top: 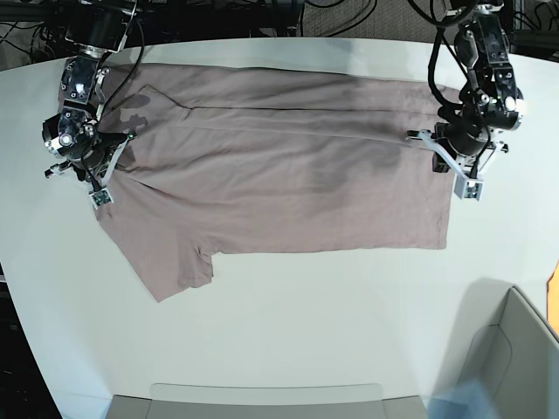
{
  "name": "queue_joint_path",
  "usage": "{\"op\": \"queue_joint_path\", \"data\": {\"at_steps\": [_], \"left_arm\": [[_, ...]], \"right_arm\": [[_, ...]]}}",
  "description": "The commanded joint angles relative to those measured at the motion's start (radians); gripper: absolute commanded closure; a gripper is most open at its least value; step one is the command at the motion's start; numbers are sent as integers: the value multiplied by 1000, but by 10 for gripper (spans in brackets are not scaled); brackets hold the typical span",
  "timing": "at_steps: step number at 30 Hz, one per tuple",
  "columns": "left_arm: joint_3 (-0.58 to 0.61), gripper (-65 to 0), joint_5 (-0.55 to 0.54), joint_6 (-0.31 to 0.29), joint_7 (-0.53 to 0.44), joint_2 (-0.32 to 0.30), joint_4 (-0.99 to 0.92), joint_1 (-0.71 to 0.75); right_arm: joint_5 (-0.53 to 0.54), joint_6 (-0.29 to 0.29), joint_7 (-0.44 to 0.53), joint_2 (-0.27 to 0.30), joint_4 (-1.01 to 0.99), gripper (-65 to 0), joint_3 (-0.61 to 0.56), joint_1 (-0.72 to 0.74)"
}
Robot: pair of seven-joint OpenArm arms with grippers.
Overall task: Fold the T-shirt properly
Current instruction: 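Release the hem and move both grippers to the shirt's side edges, then grasp the sleeve edge with the right gripper and the side edge with the left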
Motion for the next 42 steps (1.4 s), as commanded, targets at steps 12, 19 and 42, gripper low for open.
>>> {"op": "queue_joint_path", "data": {"at_steps": [12,19,42], "left_arm": [[-8,0,-3,1,-20,-12,-16,-1],[-5,0,-3,1,-14,2,-16,-1],[-2,0,-9,0,-13,4,-16,-9]], "right_arm": [[10,112,32,23,-88,-281,-35,364],[6,103,144,67,-540,-283,-79,646],[-10,-172,654,119,-1292,-281,-138,840]]}}
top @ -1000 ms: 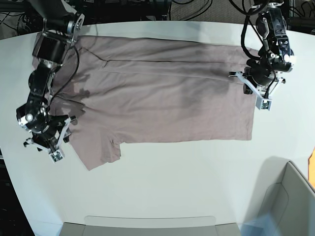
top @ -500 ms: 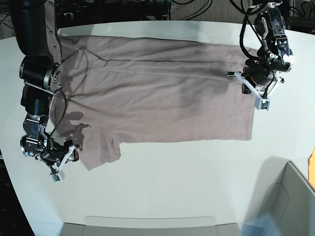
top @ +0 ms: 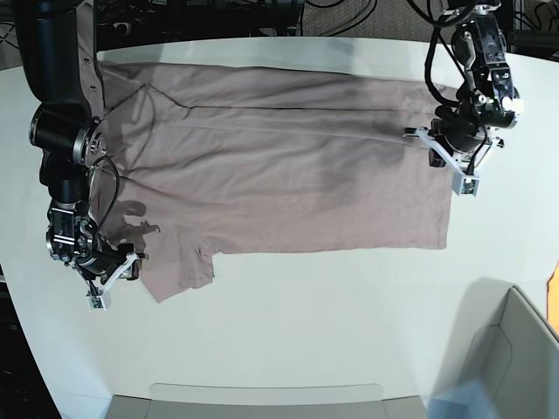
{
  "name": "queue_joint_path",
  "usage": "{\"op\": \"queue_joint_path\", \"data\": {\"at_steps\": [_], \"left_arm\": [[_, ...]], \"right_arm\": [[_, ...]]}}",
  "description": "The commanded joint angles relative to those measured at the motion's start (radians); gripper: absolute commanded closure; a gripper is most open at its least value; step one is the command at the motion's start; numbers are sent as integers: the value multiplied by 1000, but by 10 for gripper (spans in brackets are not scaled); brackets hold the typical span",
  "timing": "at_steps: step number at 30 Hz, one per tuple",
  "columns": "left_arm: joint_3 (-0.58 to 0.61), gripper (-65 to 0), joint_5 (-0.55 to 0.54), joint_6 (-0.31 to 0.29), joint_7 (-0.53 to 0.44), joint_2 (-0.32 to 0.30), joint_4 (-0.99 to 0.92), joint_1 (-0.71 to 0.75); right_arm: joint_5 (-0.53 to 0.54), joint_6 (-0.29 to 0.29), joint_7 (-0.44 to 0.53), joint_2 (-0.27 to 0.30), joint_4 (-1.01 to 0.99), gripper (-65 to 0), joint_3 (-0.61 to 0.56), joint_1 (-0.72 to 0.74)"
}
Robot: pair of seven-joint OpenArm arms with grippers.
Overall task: Fold the T-shirt properly
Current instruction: 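Grasp the sleeve edge with the right gripper and the side edge with the left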
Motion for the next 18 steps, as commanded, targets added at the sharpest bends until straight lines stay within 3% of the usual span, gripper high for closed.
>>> {"op": "queue_joint_path", "data": {"at_steps": [1,6,13,18], "left_arm": [[-2,0,-9,0,-14,-11,15,-11],[-2,0,-9,0,-16,-11,15,-11],[-2,0,-4,-1,-23,-11,15,-14],[0,-50,-4,-1,-25,-14,-4,-94]], "right_arm": [[-15,2,21,-6,2,-281,-1,30],[-85,2,21,-37,-61,-281,1,32],[-85,2,17,-49,-66,-281,9,30],[-85,2,17,-48,-66,-281,9,29]]}}
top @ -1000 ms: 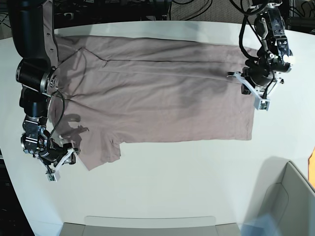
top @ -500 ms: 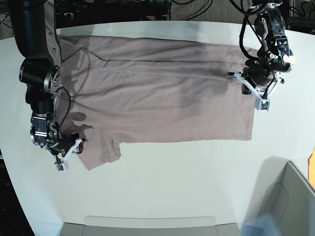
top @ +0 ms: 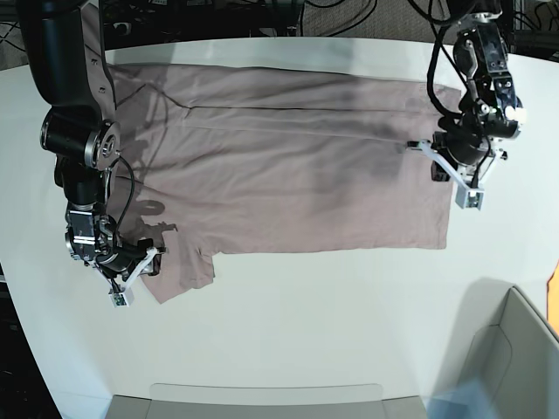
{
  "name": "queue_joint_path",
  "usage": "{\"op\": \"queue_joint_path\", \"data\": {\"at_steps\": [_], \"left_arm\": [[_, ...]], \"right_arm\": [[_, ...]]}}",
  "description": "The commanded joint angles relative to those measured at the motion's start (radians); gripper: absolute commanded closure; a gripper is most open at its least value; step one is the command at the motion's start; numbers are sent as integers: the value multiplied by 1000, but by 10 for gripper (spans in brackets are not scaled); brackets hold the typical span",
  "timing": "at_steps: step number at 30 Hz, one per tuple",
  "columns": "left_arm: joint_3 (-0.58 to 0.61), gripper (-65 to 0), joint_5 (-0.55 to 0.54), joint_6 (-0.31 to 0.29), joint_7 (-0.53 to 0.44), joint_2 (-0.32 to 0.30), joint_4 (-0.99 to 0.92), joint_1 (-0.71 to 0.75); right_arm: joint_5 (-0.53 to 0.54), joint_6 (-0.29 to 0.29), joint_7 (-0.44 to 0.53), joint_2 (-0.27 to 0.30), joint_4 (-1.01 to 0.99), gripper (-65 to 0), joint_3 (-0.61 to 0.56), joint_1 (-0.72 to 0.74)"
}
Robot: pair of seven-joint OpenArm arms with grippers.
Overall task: Fold the T-shirt properly
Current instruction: 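Grasp the sleeve edge with the right gripper and the side edge with the left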
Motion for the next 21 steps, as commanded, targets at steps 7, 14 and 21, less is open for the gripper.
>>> {"op": "queue_joint_path", "data": {"at_steps": [7,14,21], "left_arm": [[0,-54,-5,-1,-8,-13,-108,-126],[0,-54,-5,-1,-18,-13,-169,-124],[0,-54,-5,-1,-19,-14,-199,-126]], "right_arm": [[11,214,-197,-2,9,-280,3,19],[120,226,-304,37,59,-280,3,-43],[149,299,-527,29,411,-280,-3,-156]]}}
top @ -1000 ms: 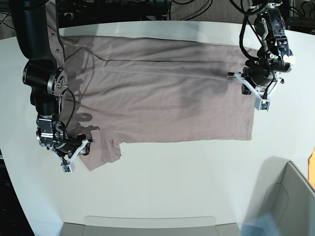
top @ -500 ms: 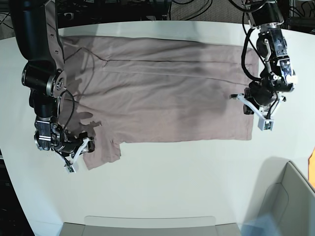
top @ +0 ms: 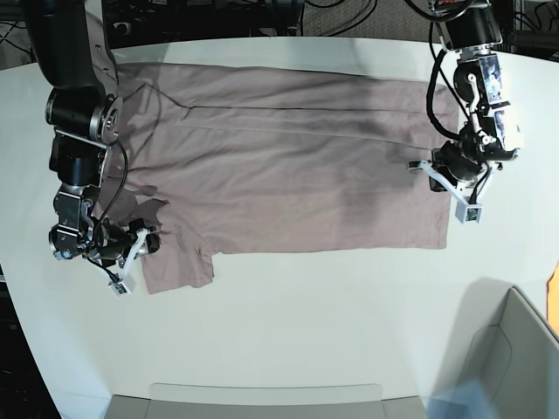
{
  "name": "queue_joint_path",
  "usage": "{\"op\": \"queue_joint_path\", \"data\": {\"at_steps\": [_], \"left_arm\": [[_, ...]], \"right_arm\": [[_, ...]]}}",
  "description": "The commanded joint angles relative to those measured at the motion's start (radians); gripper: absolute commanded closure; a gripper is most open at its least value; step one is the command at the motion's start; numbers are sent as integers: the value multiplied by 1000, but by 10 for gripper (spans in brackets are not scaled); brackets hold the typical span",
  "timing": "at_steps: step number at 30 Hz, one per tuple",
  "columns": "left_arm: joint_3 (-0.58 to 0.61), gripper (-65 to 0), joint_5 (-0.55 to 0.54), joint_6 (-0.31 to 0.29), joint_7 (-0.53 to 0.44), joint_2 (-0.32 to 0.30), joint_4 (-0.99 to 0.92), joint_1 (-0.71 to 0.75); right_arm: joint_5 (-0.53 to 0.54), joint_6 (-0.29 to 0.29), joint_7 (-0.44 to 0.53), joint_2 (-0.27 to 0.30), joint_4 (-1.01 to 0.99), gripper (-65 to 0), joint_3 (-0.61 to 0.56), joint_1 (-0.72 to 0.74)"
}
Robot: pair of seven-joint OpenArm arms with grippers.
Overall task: Fold the T-shirt properly
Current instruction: 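Grasp the sleeve edge with the right gripper and the side edge with the left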
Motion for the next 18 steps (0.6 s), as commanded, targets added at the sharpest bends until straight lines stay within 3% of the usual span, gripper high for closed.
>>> {"op": "queue_joint_path", "data": {"at_steps": [1,5,9,11,15,18], "left_arm": [[-2,-54,-5,-1,-16,-12,15,-16],[-2,-54,-5,-1,-16,-12,15,-19],[-2,-54,-5,-1,-16,-12,15,-19],[-2,-54,-5,-1,-16,-11,15,-19],[-2,-54,-5,-1,-16,-11,15,-18],[-2,-54,-5,-1,-16,-11,15,-15]], "right_arm": [[-22,13,-60,10,71,-280,0,-16],[-23,13,-85,-39,336,-280,3,-91],[-20,13,-49,-68,411,-280,5,-71],[-20,-37,15,-71,390,-280,5,-51],[-20,-201,168,-68,267,-280,5,-8],[-20,-287,230,-45,123,-280,5,38]]}}
